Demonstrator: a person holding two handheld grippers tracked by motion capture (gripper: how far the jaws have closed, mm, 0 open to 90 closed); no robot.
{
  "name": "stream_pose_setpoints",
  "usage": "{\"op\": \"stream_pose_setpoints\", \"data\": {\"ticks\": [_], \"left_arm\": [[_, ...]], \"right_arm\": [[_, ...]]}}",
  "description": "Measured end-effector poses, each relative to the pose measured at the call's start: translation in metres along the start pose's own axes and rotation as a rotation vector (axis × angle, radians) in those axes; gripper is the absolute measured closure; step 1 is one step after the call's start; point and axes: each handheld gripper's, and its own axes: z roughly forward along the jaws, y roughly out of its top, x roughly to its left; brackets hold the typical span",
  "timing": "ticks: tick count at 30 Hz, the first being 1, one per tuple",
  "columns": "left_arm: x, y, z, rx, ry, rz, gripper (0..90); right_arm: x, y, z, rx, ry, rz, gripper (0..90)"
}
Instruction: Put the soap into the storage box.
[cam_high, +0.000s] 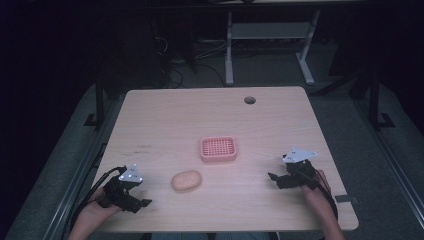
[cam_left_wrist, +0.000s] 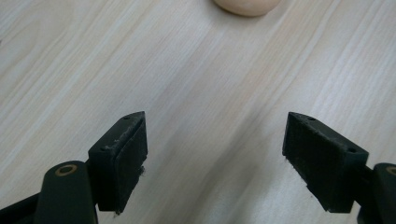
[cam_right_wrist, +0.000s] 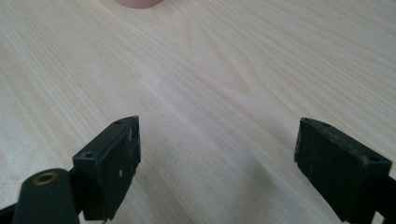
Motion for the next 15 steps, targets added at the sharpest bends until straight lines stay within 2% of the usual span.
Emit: {"op": "stream_pose_setpoints", "data": {"ticks": [15], "left_arm": [[0.001, 0.012, 0.007, 0.014, -0.021, 0.025, 21.8]], "right_arm": [[0.003, 0.001, -0.001, -0.005, 0.007, 0.007, 13.9]]}}
